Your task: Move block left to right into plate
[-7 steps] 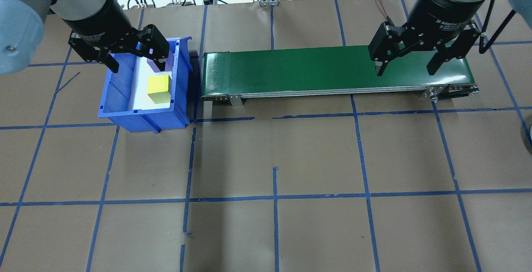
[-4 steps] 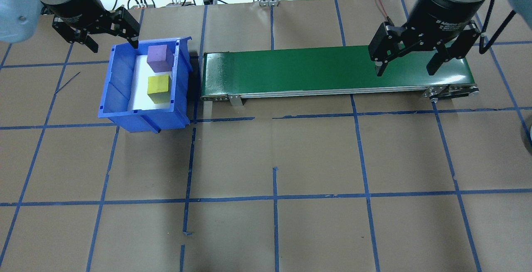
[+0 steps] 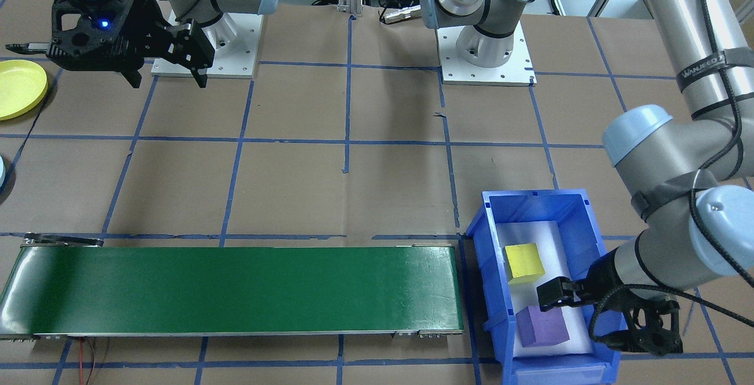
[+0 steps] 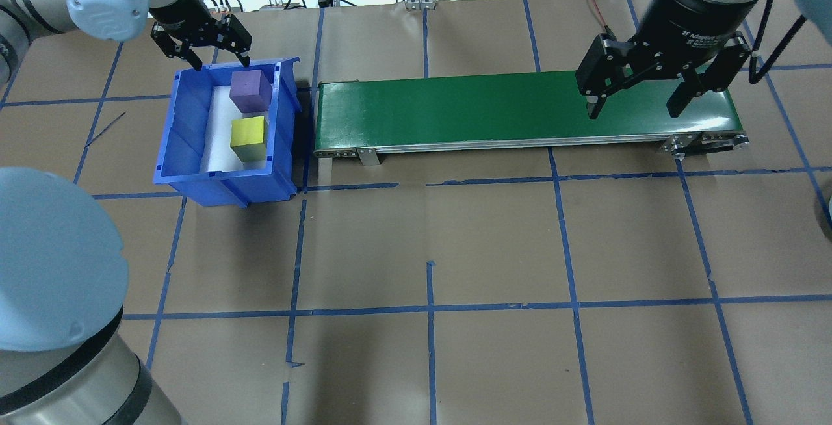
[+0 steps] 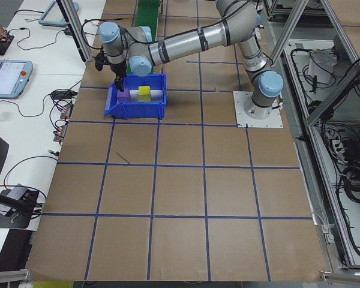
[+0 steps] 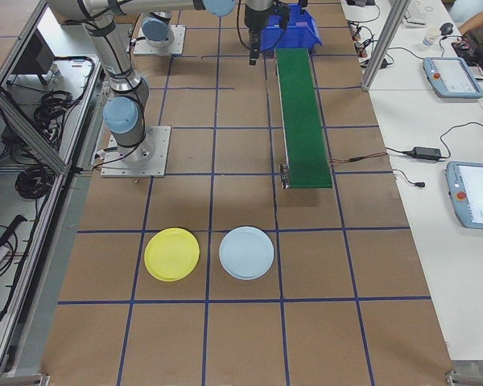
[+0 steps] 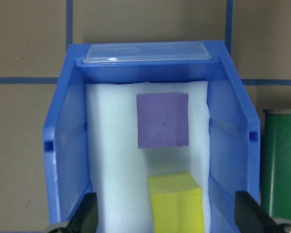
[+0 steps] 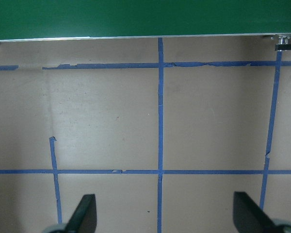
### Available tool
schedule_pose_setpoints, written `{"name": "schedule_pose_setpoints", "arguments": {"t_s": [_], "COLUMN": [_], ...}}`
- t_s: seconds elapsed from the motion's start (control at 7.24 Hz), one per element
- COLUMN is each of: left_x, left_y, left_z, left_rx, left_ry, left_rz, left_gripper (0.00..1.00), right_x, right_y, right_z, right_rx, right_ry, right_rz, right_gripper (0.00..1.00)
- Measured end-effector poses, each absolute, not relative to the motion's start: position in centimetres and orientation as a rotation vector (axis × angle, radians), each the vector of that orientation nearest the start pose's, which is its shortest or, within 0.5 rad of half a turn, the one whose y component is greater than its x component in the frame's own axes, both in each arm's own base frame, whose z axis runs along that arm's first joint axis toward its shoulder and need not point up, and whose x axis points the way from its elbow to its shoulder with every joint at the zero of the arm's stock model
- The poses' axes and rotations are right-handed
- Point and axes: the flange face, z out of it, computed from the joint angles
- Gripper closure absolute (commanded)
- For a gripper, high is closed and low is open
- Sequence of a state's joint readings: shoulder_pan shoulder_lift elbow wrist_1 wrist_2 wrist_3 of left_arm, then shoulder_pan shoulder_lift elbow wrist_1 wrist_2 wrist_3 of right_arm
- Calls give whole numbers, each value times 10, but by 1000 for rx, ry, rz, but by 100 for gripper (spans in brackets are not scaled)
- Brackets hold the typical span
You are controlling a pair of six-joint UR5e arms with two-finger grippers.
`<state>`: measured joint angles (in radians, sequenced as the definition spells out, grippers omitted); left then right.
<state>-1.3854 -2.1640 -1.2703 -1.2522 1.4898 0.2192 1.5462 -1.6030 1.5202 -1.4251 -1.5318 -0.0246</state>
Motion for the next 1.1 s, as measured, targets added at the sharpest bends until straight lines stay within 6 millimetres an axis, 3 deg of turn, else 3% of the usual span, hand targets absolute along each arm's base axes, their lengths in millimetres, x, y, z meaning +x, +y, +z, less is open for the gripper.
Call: {"name": "schedule_pose_setpoints", "arguments": {"t_s": [0.55,0.83,1.1], "left_x": [-7,-8,-8], "left_y": [-730,-729,-728], "left_z": [233,221,220], "left_rx": [88,90,91], "left_ry": [3206,3206,3205], "left_rz": [-174,-176,-187], "left_gripper": [0,47,58], "right_x": [126,126,126], "right_y": [-474,-474,-474], "right_z": [514,514,514], "right_rx": [2,2,2], "right_ry": [3099,3100,3099], "right_rz": [97,95,96], "right_gripper": [0,0,0]}}
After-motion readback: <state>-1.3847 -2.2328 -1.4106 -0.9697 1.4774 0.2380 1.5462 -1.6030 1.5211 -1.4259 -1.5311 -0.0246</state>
